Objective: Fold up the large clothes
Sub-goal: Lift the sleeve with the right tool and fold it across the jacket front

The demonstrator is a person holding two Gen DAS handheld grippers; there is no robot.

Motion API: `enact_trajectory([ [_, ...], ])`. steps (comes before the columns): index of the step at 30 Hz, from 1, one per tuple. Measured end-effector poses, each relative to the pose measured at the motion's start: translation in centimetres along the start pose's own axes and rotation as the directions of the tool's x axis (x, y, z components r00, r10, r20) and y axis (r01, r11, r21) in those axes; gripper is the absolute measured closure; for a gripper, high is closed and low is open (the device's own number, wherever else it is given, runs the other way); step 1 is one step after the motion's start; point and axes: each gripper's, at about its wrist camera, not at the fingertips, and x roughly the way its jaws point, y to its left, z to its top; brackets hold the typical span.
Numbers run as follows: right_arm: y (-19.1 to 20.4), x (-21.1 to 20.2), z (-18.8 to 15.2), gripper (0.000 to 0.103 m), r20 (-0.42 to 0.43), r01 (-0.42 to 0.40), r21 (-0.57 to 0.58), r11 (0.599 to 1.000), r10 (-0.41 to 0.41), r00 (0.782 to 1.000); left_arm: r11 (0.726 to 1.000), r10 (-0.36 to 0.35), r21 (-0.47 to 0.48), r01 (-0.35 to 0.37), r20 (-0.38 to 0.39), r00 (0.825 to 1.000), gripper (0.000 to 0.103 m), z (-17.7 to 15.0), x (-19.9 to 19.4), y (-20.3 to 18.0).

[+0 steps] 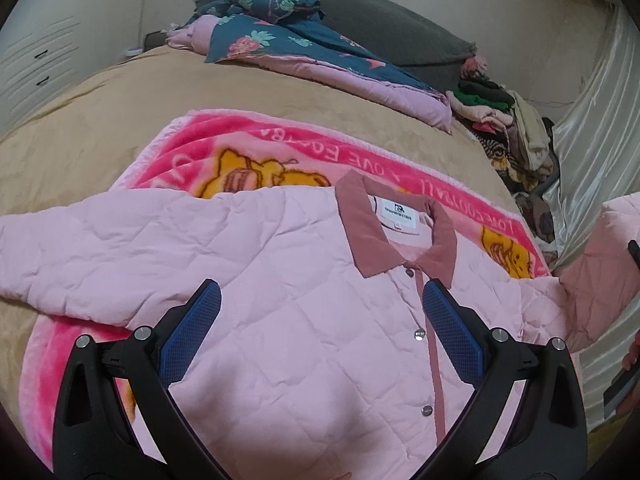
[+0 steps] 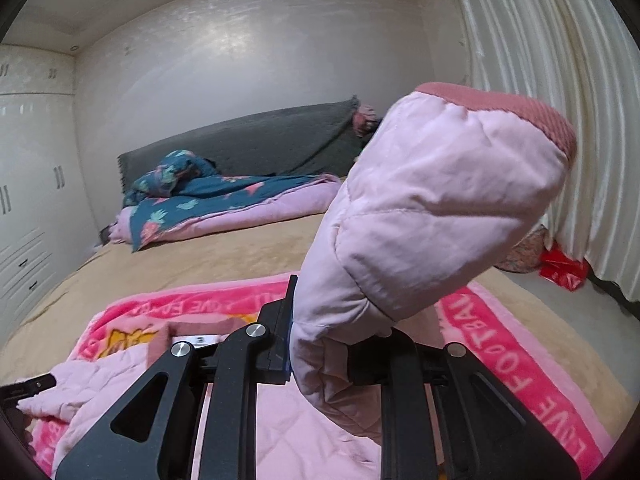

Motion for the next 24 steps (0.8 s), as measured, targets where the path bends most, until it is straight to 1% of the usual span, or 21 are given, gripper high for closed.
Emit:
enact_trajectory([
  [6,3.2,0.7,-0.3,0.086,-0.018,-0.046,-0.035,0.998,0.045,0.999,0.998,-0.048,-0.051,0.048,0.011,0.999,0.008,0.5,-1.1,1.6],
  [8,4.3,0.9,-0.6,0.086,-0.023,-0.059,-0.051,0.997,0.058,0.998,0.999,-0.02,-0.05,0.021,0.029,0.999,0.008,0.7,-1.5,2.0],
  [10,5.6,1.4,-0.7,0.086,-0.028,-0.074,-0.064,0.995,0.072,0.997,0.998,-0.007,-0.065,0.009,0.033,0.999,0.008,0.8,-1.5,2.5],
  [15,7.9,2.2,-1.5,0.086,-0.044,-0.115,-0.098,0.989,0.111,0.993,0.993,-0.031,-0.115,0.034,0.023,0.999,0.008,0.9,-1.1,3.8],
  [20,10.7,3.0,-2.8,0.086,-0.069,-0.165,-0.142,0.976,0.156,0.985,0.982,-0.094,-0.165,0.097,0.027,0.995,0.008,0.9,-1.1,4.7],
  [24,13.3,3.7,-3.9,0.086,-0.096,-0.204,-0.175,0.963,0.19,0.977,0.973,-0.14,-0.181,0.144,0.034,0.99,0.008,0.9,-1.1,4.8],
])
